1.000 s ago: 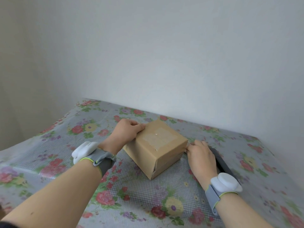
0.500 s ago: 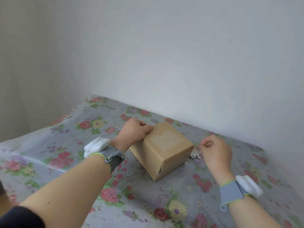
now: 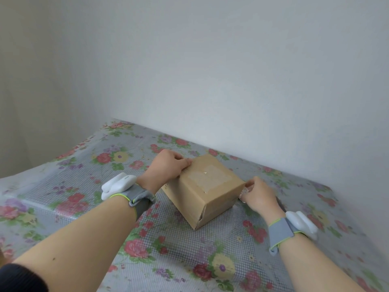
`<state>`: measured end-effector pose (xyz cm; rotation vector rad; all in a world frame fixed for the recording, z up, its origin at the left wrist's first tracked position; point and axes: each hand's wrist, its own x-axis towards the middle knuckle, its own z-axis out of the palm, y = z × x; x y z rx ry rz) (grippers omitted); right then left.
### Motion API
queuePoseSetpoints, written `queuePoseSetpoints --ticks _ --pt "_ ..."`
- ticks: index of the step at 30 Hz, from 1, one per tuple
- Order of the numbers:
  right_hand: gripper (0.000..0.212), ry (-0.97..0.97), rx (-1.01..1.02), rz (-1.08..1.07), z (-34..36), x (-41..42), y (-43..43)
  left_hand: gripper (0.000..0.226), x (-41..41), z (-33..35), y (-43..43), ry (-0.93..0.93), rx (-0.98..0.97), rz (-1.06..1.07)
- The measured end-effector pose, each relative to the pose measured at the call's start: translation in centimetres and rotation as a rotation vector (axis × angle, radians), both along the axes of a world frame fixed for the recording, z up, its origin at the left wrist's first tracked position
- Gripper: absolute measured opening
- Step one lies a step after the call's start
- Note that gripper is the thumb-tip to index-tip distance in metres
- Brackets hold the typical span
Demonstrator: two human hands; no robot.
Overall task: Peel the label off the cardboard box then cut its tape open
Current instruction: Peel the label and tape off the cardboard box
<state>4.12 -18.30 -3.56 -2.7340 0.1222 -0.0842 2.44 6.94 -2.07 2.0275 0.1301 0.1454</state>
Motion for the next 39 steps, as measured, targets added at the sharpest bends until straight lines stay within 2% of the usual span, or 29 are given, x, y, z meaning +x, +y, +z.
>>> queuePoseSetpoints --ticks 2,5,7,9,12,14,17,24,30,34,39 --pt "0.01 -0.016 -0.034 0.003 0.0 0.2 -0.3 0.037 0.0 0.0 0.0 0.001 0.007 -0.001" --pt "0.035 -0.063 -0.069 0.018 -0.1 -0.3 -0.7 0.035 0.1 -0.1 0.0 0.003 0.008 -0.001" --pt "0.042 -0.14 -0.109 0.004 0.7 -1.1 -0.4 0.034 0.1 -0.2 0.0 0.004 0.006 -0.005" --pt "0.036 -0.319 -0.118 -0.023 2.2 -1.8 0.5 0.032 0.1 -0.2 0.0 0.005 0.009 -0.011" --pt "0.014 -0.534 0.123 0.028 5.0 -2.6 2.8 0.032 0.1 -0.1 0.1 0.004 0.023 -0.009" --pt "0.015 -0.496 0.262 0.21 6.5 -3.0 4.5 0.032 0.2 -0.1 0.0 0.001 0.024 -0.009" --pt "0.01 -0.273 0.219 0.434 6.6 -3.4 6.6 0.033 0.3 -0.1 0.0 0.005 0.023 -0.012" --pt "0.013 -0.226 0.112 0.57 5.6 -3.1 6.7 0.035 0.2 -0.2 0.0 0.017 0.023 -0.001" --pt "0.017 -0.302 -0.034 0.591 4.9 -3.2 7.3 0.034 0.0 0.0 0.0 0.027 0.041 -0.009" --pt "0.011 -0.282 -0.056 0.569 4.8 -3.3 7.4 0.035 0.1 -0.2 0.0 0.014 0.028 0.004" --pt "0.01 -0.247 0.221 0.453 5.0 -3.0 6.9 0.034 0.2 -0.3 -0.2 0.0 -0.012 -0.019"
